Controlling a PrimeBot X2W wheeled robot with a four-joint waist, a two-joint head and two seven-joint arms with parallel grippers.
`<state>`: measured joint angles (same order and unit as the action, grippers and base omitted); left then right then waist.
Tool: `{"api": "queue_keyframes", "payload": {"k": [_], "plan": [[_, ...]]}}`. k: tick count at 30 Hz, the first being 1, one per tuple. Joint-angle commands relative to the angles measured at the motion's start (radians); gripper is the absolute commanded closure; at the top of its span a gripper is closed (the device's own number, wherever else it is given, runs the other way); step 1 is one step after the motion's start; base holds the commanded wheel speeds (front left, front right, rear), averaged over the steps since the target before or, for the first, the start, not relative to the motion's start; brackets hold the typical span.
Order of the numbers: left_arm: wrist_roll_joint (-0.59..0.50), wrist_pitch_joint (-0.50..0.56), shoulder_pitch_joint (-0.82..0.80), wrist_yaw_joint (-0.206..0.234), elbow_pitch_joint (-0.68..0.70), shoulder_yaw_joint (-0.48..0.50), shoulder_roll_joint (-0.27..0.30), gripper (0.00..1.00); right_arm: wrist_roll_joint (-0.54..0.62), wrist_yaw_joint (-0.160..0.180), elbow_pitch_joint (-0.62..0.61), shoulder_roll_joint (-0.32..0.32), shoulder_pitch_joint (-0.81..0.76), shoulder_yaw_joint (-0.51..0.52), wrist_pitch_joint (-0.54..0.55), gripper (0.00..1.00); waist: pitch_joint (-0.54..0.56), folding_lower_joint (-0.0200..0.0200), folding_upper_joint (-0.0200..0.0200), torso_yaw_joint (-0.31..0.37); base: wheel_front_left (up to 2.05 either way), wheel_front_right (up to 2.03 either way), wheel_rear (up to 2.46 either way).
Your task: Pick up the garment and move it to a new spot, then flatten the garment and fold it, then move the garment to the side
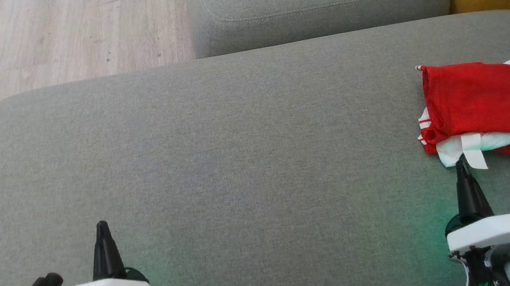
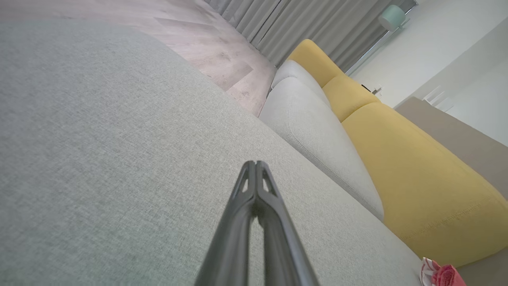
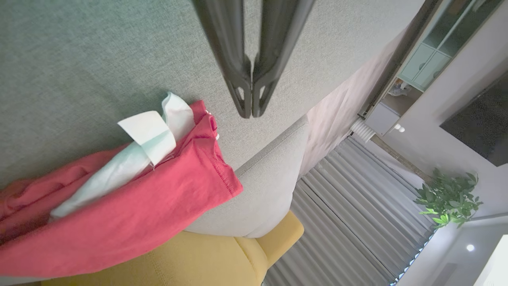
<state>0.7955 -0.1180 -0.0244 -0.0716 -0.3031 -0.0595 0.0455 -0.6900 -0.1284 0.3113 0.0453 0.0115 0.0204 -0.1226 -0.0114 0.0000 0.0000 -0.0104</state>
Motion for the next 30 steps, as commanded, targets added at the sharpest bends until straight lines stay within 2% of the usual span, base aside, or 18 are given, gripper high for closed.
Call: {"api": "queue_keyframes", "payload": {"k": [1, 30], "plan": [[0.026, 0.007, -0.053, -0.006, 0.036, 0.026, 0.002, 1.0, -0.033, -0.001, -0.04, 0.011, 0.055, -0.001, 0.008, 1.0, 0.0, 0.0, 0.0, 0.0, 0.0, 0.0, 0.0], [0.327, 0.093, -0.065, -0.027, 0.044, 0.082, 0.003, 1.0, -0.377, -0.001, -0.05, 0.013, 0.071, 0.03, 0.091, 1.0, 0.003, 0.0, 0.0, 0.004, 0.0, 0.0, 0.0]]}}
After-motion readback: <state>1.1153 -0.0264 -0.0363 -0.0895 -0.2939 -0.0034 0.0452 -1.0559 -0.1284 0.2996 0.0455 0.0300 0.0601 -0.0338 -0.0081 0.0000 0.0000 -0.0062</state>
